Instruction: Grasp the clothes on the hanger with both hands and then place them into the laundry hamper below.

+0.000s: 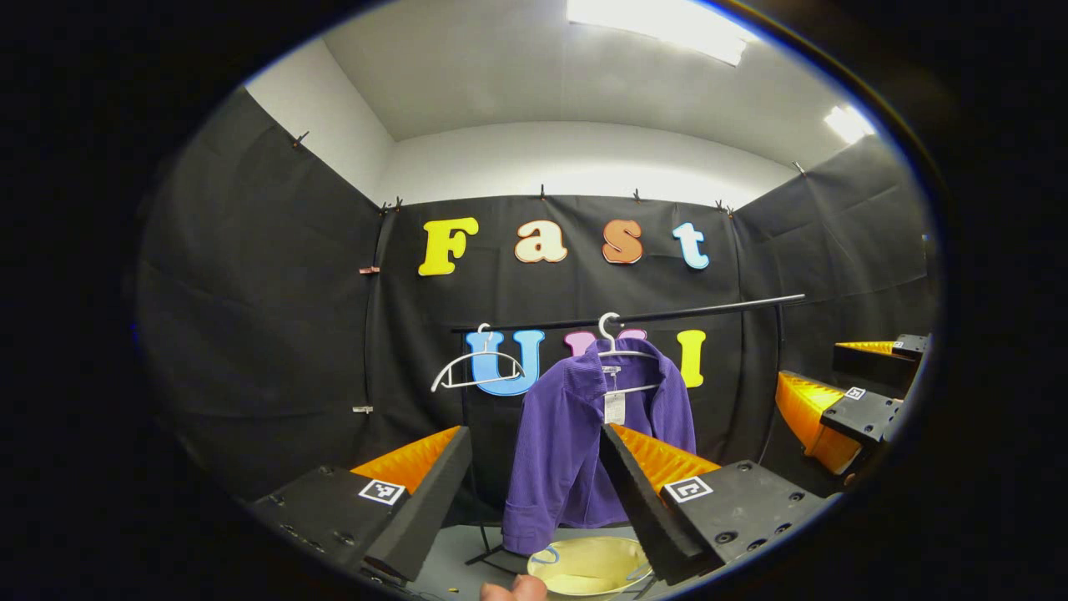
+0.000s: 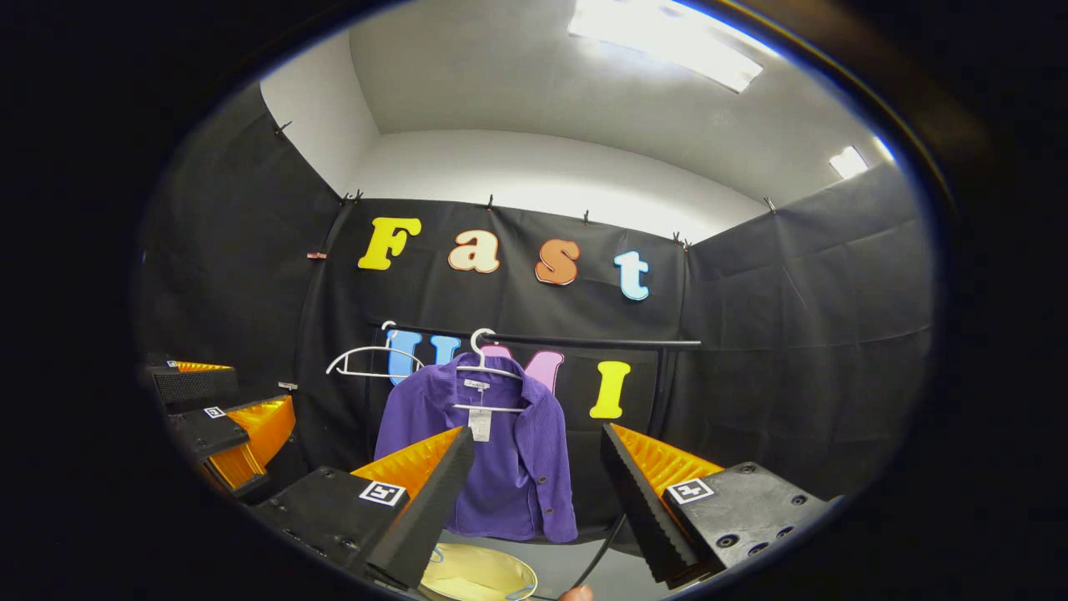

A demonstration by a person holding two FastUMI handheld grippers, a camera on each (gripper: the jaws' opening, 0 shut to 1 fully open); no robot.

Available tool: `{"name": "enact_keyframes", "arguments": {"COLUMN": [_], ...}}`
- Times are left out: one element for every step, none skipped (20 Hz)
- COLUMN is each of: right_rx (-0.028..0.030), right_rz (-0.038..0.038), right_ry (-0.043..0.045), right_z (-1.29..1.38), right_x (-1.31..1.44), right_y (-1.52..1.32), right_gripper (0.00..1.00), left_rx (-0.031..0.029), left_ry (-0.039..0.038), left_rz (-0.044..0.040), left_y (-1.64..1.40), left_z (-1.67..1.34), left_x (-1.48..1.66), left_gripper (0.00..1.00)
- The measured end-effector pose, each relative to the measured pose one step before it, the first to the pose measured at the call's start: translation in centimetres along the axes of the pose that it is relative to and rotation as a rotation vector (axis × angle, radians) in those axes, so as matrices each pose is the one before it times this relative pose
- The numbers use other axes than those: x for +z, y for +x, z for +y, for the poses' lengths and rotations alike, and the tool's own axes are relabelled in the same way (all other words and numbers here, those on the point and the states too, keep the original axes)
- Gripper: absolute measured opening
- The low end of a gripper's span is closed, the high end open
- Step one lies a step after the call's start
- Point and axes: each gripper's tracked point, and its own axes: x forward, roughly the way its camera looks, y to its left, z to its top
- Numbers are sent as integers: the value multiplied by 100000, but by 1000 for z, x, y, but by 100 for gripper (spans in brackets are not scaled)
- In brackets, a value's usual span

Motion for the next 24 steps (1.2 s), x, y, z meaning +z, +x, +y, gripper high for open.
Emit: {"name": "enact_keyframes", "arguments": {"right_rx": [20,0,53,-110,-215,-82,77,-110,-163,-295,-500,-91,-110,10,-38,-326,-443,-504,-588,-524,-337,110,187,-43], "right_rz": [128,199,354,461,184,266,258,589,829,820,721,423,190,-6,-156,-105,274,184,-35,-43,568,723,547,107], "right_ry": [162,103,30,-289,-369,-343,25,332,517,469,466,378,106,-171,-255,-233,-75,181,309,249,-34,-52,-110,-415], "right_z": [98,51,51,-24,-58,-196,-115,-45,-216,-229,-288,-170,-90,-235,-241,-269,-352,-326,-312,-363,-180,-158,-61,-161], "right_x": [49,15,-24,-64,-17,-31,-101,-229,-390,-286,-246,-255,-118,-132,-158,-195,-277,-270,-242,-301,-495,-514,-490,-297], "right_y": [-45,-73,-63,-19,63,31,171,256,377,479,496,386,631,738,746,1114,1055,979,1074,1125,901,785,841,967], "right_gripper": [97,97,97,97,97,97,97,97,97,97,97,97,97,97,97,97,97,97,98,97,97,97,97,97], "left_rx": [-418,-314,-278,-544,-662,-706,-534,-664,-560,-770,-858,-833,-735,-299,-375,-317,-377,-334,-203,-307,-47,33,290,722], "left_ry": [257,335,223,-107,-317,-261,-156,-110,-95,-181,-199,-75,156,125,-160,-544,-555,-299,-60,51,225,376,560,731], "left_rz": [66,-1,293,358,144,88,206,133,-114,-23,293,495,152,-244,-272,322,738,48,-22,-63,-5,177,437,386], "left_y": [13,67,94,225,229,246,141,255,308,431,171,607,1150,1022,1034,1315,1310,1384,1671,1728,1841,1793,1781,1722], "left_z": [-70,-83,-79,-218,-129,-229,-300,-344,-295,-504,-206,-437,-713,-384,-280,-397,-480,-464,-420,-396,-529,-462,-357,-271], "left_x": [0,31,21,-145,2,-40,-255,31,-21,186,-344,-99,53,37,-85,-117,-532,-83,-135,-163,-457,-385,-663,-532], "left_gripper": [97,97,97,97,97,97,97,97,97,96,97,97,96,97,97,97,96,97,97,97,97,97,97,97]}}
